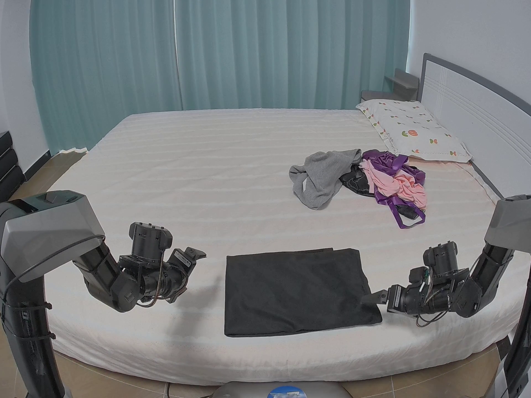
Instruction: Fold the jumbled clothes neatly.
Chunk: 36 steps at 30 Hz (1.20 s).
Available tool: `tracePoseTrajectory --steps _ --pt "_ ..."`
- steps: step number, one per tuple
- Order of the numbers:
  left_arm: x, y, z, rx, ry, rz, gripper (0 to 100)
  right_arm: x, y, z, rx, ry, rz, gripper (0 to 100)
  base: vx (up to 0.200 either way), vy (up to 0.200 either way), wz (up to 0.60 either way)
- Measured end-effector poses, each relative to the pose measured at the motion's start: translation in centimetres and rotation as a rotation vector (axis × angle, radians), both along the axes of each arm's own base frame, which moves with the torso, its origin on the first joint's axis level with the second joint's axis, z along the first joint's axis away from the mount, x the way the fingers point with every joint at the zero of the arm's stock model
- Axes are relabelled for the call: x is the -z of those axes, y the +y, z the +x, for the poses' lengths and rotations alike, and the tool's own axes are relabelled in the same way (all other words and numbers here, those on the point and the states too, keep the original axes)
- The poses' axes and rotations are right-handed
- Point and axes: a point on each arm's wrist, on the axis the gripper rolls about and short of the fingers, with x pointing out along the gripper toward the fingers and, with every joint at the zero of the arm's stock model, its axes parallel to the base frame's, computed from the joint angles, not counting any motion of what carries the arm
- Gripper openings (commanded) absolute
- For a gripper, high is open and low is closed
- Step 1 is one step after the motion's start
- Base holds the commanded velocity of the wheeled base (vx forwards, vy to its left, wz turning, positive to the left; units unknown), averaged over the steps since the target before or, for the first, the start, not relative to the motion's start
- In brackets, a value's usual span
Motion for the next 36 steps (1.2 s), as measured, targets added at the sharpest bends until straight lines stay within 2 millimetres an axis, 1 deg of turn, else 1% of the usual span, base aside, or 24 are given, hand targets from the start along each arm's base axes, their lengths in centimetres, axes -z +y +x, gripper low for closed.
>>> tracePoseTrajectory --steps 6,13,19,22,24,28,29,36 --pt "0.0 0.0 0.0 0.000 0.001 0.000 100 -1.1 0.1 3.2 0.047 -0.075 0.035 100 0.000 0.000 0.00" --pt "0.0 0.0 0.0 0.000 0.001 0.001 100 -1.6 0.8 8.1 0.107 -0.143 0.093 100 0.000 0.000 0.00" --pt "0.0 0.0 0.0 0.000 0.000 0.001 100 -1.3 1.6 11.9 0.140 -0.152 0.135 100 0.000 0.000 0.00" --pt "0.0 0.0 0.0 0.001 0.000 0.001 100 -0.9 1.9 13.3 0.154 -0.144 0.149 100 0.000 0.000 0.00" --pt "0.0 0.0 0.0 0.001 0.001 0.001 100 -0.4 2.1 14.1 0.164 -0.134 0.158 100 0.000 0.000 0.00" --pt "0.0 0.0 0.0 0.001 0.000 0.002 100 0.4 2.4 15.1 0.176 -0.124 0.172 100 0.000 0.000 0.00" --pt "0.0 0.0 0.0 0.001 0.000 0.001 100 0.6 2.4 15.3 0.177 -0.122 0.172 0 0.000 0.000 0.00" --pt "0.0 0.0 0.0 0.002 -0.001 0.001 100 1.6 2.5 16.1 0.184 -0.120 0.172 0 0.000 0.000 0.00"
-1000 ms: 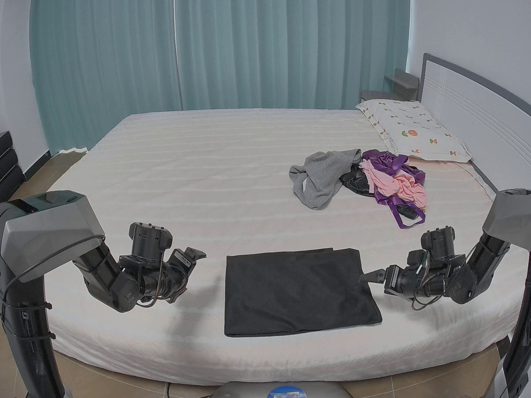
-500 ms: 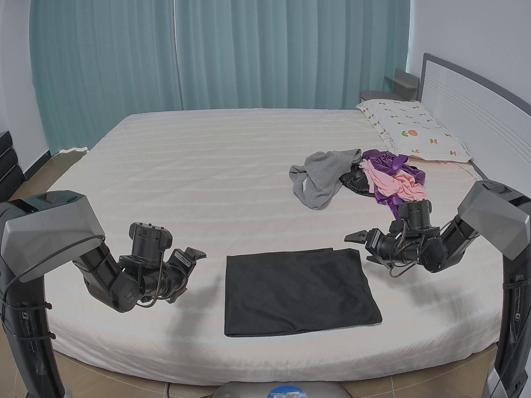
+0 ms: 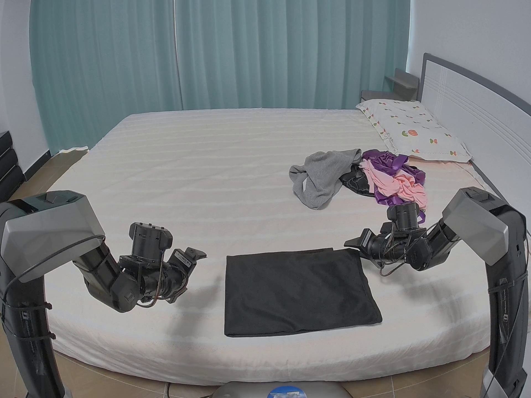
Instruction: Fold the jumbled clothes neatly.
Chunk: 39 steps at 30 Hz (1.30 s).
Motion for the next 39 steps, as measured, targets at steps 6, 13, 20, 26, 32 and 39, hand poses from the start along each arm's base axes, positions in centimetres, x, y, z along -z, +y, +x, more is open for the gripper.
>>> tracePoseTrajectory --steps 6,13,20,26,32,39 --pt "0.0 0.0 0.0 0.000 -0.001 0.001 100 0.4 -0.2 0.3 0.026 0.001 -0.015 0 0.000 0.000 0.00" --pt "0.0 0.0 0.0 0.002 -0.001 0.002 100 0.3 -0.5 0.4 0.040 0.000 -0.013 0 0.000 0.000 0.00" --pt "0.0 0.0 0.0 0.002 -0.001 0.002 100 0.3 -1.0 0.6 0.050 -0.001 -0.011 0 0.000 0.000 0.00" --pt "0.0 0.0 0.0 0.002 -0.001 0.003 100 0.5 -1.1 0.6 0.054 0.002 -0.012 0 0.000 0.000 0.00" --pt "0.0 -0.1 0.0 0.003 -0.001 0.002 100 0.5 -1.1 0.6 0.054 0.001 -0.013 100 0.000 0.000 0.00" --pt "0.0 -0.1 0.0 0.004 -0.001 0.003 100 -0.1 -1.5 0.2 0.059 0.001 -0.011 100 0.000 0.000 0.00"
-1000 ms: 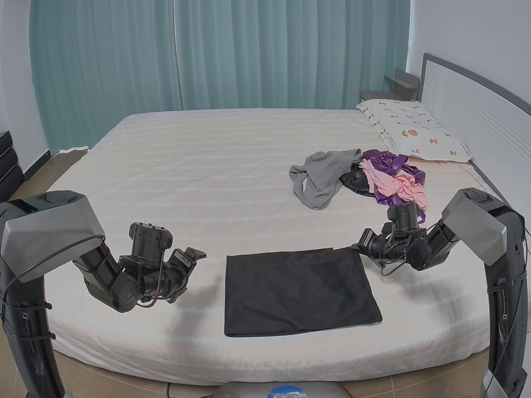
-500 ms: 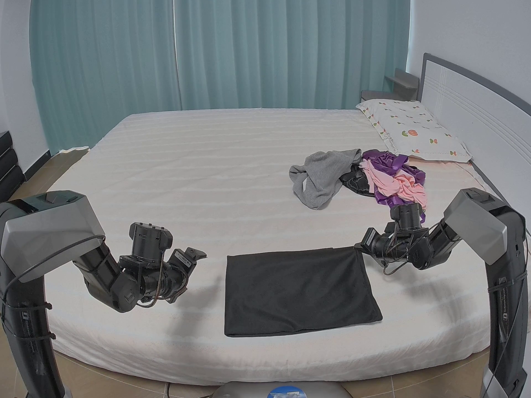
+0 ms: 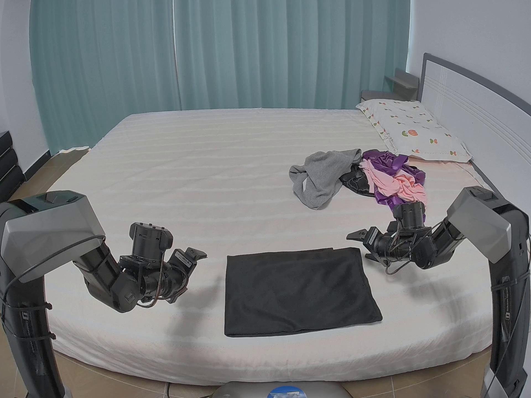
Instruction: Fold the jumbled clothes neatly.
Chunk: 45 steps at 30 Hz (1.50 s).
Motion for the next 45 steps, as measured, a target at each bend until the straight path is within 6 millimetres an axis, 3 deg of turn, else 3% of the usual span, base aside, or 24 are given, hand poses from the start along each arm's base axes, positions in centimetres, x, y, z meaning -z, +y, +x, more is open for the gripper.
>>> tracePoseTrajectory --steps 9,23,31,45 --pt "0.0 0.0 0.0 0.002 0.001 0.001 100 -1.6 -1.1 -2.8 0.006 0.019 0.000 100 0.000 0.000 0.00" --pt "0.1 -0.3 -0.3 0.013 0.007 0.002 100 -3.5 -2.5 -10.5 0.066 0.023 0.054 100 -0.086 0.000 0.00" --pt "-0.2 -0.5 -0.2 0.015 -0.004 -0.005 100 -3.7 -2.5 -12.2 0.122 0.026 0.144 100 0.000 -0.050 0.00" --pt "-0.4 -1.1 0.0 0.028 -0.013 -0.009 100 -2.9 -2.5 -12.4 0.124 0.056 0.143 100 0.000 -0.186 0.00"
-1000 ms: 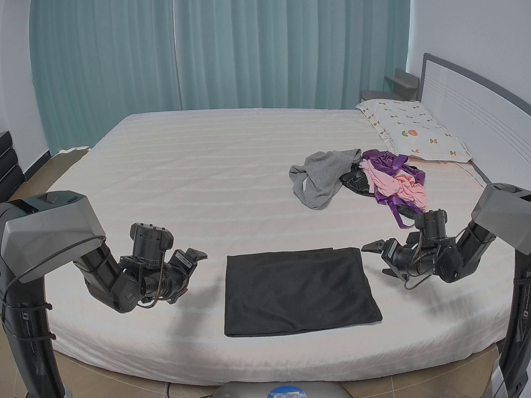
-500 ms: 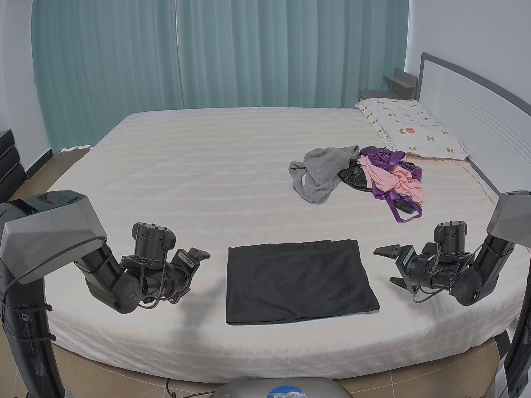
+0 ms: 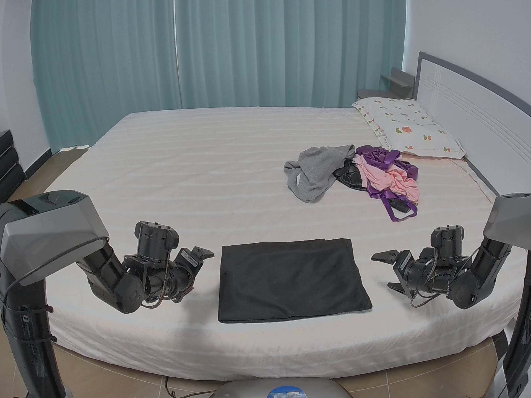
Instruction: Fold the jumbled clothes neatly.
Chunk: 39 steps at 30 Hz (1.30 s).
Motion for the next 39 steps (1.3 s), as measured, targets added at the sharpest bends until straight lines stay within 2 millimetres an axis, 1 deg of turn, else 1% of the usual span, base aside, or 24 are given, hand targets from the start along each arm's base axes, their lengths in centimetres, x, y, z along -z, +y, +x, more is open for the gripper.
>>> tracePoseTrajectory --steps 12,16,24,32,39 --pt "0.2 -0.1 0.3 0.019 -0.015 0.024 100 0.6 0.1 0.1 -0.001 0.016 -0.002 100 0.000 0.000 0.00" --pt "0.6 -0.1 0.2 0.037 -0.011 0.052 100 0.8 0.1 0.0 0.000 0.026 0.002 100 0.000 0.000 0.00" --pt "1.1 -0.1 0.8 0.093 -0.091 0.105 100 0.9 0.3 -0.2 0.010 0.043 0.020 100 0.000 0.000 0.00" --pt "2.3 0.0 1.1 0.179 -0.154 0.172 100 0.8 0.5 -0.3 0.004 -0.017 0.028 100 0.000 0.000 0.00" --pt "3.2 0.1 0.6 0.333 -0.192 0.195 100 1.3 0.5 -0.7 0.002 -0.017 0.027 100 0.000 0.000 0.00"
